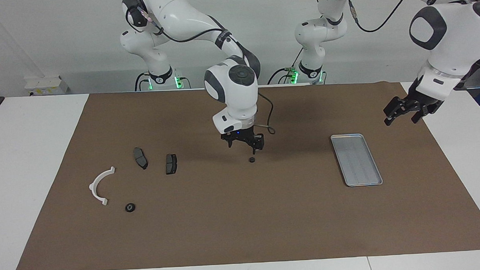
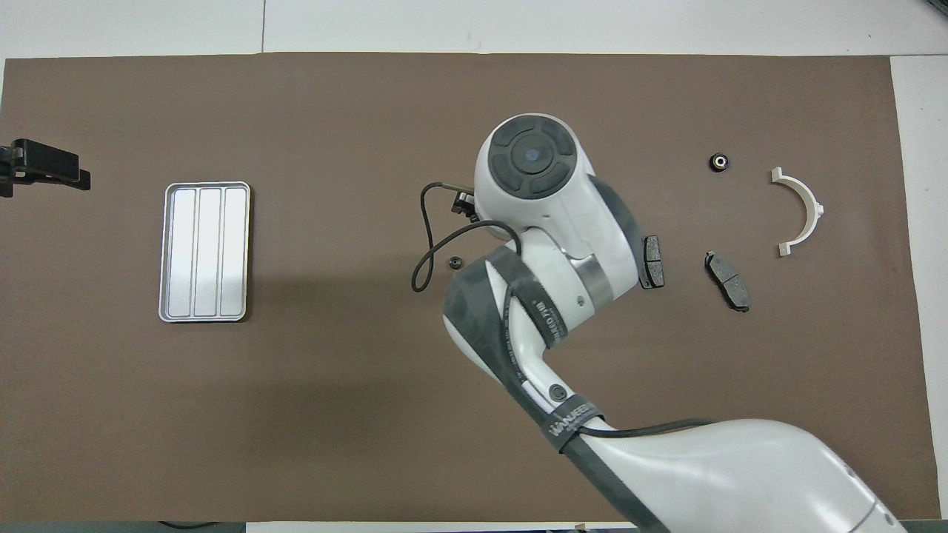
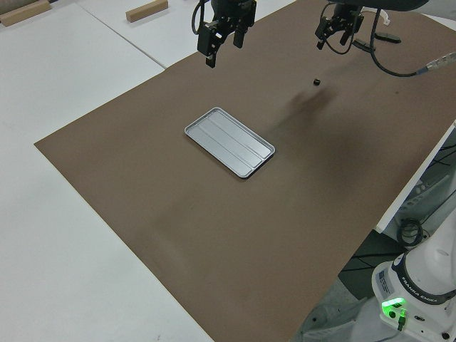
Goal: Place bearing gear from tray to pile
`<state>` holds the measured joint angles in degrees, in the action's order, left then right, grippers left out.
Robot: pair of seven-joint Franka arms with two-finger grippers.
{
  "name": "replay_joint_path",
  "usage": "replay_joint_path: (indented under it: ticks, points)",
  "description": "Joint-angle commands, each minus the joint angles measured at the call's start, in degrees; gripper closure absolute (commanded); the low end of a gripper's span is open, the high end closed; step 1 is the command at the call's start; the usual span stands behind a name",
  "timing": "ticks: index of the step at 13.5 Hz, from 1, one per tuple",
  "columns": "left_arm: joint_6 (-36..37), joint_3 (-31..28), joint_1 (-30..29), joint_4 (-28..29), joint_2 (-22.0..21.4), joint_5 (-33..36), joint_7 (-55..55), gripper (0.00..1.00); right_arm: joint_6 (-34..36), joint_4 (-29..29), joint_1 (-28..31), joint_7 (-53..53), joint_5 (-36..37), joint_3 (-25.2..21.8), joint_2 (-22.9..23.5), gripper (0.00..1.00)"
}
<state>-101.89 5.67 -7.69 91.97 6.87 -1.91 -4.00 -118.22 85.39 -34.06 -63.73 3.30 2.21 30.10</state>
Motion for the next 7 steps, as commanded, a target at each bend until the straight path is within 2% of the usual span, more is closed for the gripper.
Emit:
replay_joint_path:
  ticks: [1,4,7]
  points:
    - [-0.4,0.1,1.4,6.4,-5.8,-0.6,-0.1,0.0,-5.2,-0.8,-1.3,-7.7,0.8,-0.5,4.5,0.0]
    - [2.0,0.1,1.6,6.6,-9.0,-0.6,0.0,0.0,-7.5,-0.2,-1.3,-11.1,0.6,-0.4,6.1,0.0]
    - [4.5,0.5,1.6,5.3,-9.3,-0.3,0.1,0.0,-7.6,0.7,-1.1,-11.2,-0.2,-0.3,6.1,0.02]
